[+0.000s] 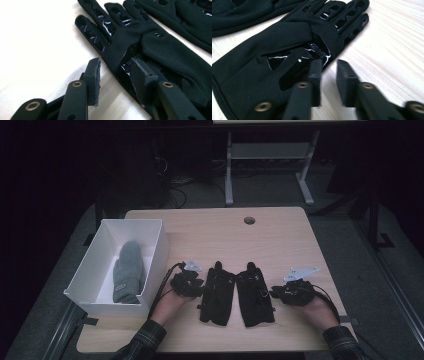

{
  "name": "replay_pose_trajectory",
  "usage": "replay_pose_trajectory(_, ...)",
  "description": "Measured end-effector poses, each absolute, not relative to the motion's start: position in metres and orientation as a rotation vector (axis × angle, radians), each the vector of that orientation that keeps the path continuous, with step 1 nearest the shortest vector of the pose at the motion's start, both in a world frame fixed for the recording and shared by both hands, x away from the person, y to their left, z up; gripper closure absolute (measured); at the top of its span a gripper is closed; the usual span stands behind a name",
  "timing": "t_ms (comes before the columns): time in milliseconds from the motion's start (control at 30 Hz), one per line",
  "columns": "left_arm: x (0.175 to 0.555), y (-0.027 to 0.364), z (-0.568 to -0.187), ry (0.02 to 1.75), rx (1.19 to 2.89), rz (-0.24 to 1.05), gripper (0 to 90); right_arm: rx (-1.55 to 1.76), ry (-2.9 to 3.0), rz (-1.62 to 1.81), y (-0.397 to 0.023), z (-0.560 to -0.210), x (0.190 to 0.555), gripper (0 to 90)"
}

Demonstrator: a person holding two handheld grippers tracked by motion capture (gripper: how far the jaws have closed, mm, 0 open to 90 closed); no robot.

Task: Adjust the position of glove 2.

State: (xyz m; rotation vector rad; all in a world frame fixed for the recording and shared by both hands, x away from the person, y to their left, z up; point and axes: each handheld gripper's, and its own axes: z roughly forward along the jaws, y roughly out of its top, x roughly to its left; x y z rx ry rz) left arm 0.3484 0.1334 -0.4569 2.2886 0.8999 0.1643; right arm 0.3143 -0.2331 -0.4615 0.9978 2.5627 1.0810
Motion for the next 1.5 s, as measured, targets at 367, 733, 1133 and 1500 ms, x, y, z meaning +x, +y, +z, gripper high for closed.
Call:
replay_pose_trajectory(367, 0.346, 0.128, -0.459, 0.94, 2.271, 0.118, 84.7, 0.943, 2.597, 1.084, -0.223, -0.462, 0.316, 90.0)
replay_pose_trajectory(733, 0.351, 0.136, -0.453, 0.983, 2.178, 0.024, 87.4, 0.886, 2.646, 1.081, -0.209, -0.465, 0.314, 90.0)
replay_pose_trajectory(1133, 0.355, 0.152, -0.434, 0.976, 2.029, -0.042, 87.4, 0.844, 2.666, 1.087, -0.199, -0.465, 0.313, 90.0)
replay_pose_trajectory(1500, 0.359, 0.154, -0.426, 0.908, 2.056, -0.162, 87.5, 0.827, 2.675, 1.093, -0.188, -0.465, 0.315, 90.0)
